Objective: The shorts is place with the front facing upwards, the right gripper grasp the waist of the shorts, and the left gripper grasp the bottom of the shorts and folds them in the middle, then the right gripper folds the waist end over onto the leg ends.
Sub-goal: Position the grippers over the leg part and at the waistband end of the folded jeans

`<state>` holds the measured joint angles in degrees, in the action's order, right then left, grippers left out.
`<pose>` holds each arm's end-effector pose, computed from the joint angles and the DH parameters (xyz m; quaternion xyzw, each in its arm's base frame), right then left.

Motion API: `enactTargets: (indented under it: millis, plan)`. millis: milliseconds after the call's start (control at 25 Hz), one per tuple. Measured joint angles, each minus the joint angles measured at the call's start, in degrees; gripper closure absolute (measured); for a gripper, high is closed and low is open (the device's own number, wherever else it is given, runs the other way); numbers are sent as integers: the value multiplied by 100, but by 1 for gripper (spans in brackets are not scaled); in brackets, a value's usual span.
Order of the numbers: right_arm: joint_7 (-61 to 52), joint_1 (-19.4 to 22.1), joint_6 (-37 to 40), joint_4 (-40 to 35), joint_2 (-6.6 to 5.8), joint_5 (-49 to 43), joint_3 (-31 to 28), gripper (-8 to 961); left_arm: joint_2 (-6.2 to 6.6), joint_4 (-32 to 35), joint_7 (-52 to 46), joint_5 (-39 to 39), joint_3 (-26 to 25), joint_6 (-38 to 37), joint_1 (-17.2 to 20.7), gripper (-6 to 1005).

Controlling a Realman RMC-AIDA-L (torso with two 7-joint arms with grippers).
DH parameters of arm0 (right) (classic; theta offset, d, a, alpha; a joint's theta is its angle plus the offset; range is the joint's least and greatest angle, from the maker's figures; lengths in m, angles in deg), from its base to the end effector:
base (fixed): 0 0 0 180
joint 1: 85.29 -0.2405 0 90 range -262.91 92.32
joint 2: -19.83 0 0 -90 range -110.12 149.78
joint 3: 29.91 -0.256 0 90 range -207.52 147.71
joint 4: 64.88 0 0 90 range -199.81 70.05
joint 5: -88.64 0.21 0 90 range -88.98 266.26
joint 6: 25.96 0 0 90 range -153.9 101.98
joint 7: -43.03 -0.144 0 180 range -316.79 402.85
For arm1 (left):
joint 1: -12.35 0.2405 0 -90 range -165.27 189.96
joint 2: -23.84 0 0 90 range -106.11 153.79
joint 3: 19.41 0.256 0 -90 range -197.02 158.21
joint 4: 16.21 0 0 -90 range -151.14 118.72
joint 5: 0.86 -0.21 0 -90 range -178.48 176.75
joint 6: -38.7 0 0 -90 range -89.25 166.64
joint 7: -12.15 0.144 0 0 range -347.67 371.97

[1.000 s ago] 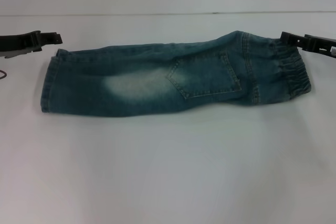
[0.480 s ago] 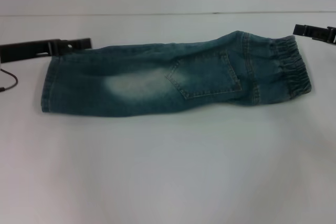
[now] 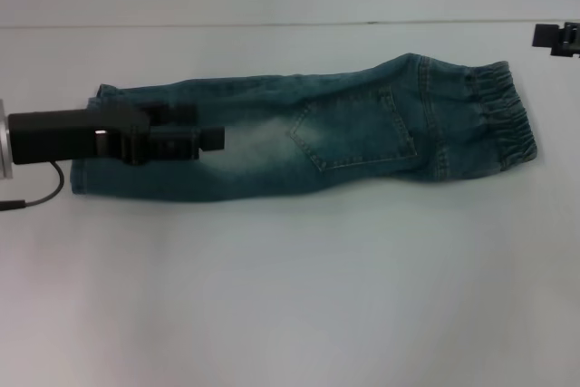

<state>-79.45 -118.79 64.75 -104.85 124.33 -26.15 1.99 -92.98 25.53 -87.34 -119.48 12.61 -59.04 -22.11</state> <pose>0.2811 0.3746 0.1318 -0.8136 0.4880 0.2698 0.1648 -0.2429 0.3443 0.0385 -0.9053 -0.3204 -0.2682 0.0757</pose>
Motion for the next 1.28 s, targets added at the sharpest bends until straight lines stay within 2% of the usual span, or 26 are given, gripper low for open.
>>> enactTargets:
  millis: [200,400,640,840,1080,1280]
  plan:
    - [-805,-88,933,-503,-258,-203,7,112,-28,6,-12,-6,49,-152,44,111]
    - [-1692,-382,1199,-1087,-272,-1163,34,113,-45,-9,-11,-10,111,-174,50,111]
    - [-1906,-822,1039,-1186,-147,-2593,391,112,-64,-22,-8,-13,147,-171,53,112]
    - [-1940,-1085,339,-1142,50,-3385,1001,112,-116,-21,-6,-13,238,-115,53,112]
    - [-1947,-1272,-474,-942,279,-3824,1192,113,-155,-35,3,-13,261,-11,91,111]
    - [-1897,-1482,-1125,-347,340,-4017,1288,116,-161,-35,1,-13,267,42,122,111]
